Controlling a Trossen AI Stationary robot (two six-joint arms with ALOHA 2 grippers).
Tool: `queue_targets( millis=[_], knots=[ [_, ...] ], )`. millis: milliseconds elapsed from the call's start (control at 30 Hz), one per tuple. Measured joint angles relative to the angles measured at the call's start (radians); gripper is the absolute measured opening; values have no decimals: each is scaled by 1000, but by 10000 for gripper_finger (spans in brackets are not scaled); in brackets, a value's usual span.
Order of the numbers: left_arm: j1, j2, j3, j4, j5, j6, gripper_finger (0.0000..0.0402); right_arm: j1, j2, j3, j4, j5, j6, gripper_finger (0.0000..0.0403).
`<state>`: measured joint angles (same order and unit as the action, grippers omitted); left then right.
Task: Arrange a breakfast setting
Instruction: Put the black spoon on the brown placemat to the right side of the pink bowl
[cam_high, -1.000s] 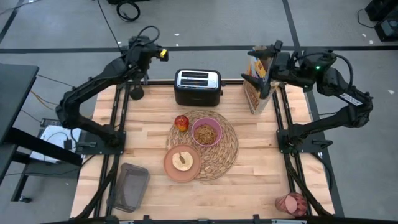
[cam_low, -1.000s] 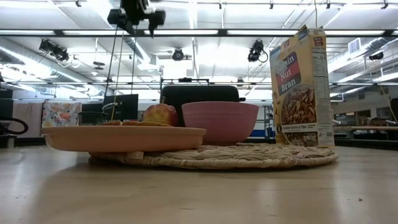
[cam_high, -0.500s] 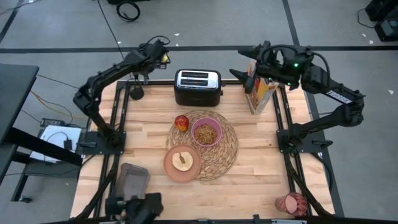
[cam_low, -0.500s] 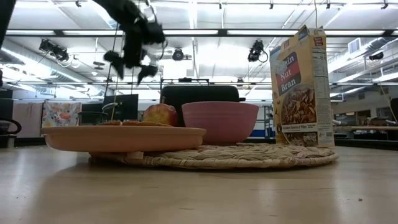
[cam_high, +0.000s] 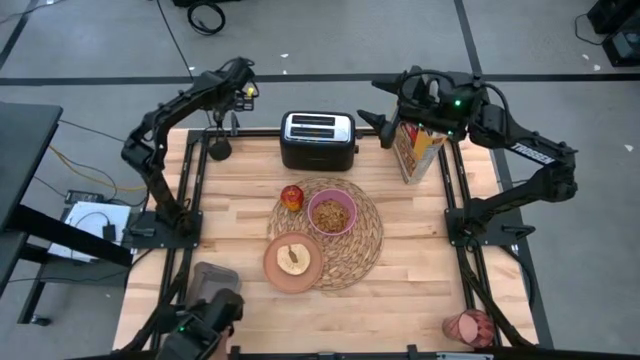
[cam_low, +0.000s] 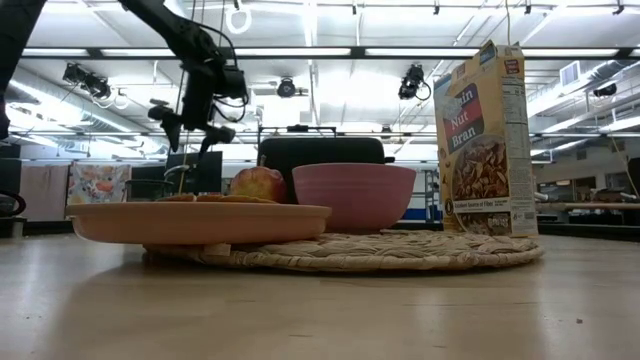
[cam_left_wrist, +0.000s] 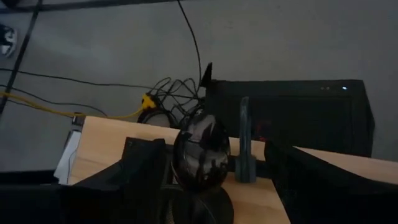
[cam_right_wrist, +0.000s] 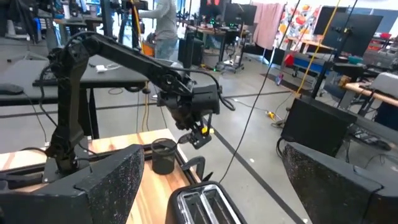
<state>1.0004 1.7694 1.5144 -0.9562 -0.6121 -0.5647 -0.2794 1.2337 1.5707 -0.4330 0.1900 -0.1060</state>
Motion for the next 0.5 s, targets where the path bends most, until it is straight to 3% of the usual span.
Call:
queue_targets(
  millis=[100,500],
  knots=[
    [-6,0,-36,41,-44,-1,279,0,4,0,-5,-1,21,384],
    [24,0,-172,61,-53,-27,279,2,4,0,-9,-12,27,384]
  ],
)
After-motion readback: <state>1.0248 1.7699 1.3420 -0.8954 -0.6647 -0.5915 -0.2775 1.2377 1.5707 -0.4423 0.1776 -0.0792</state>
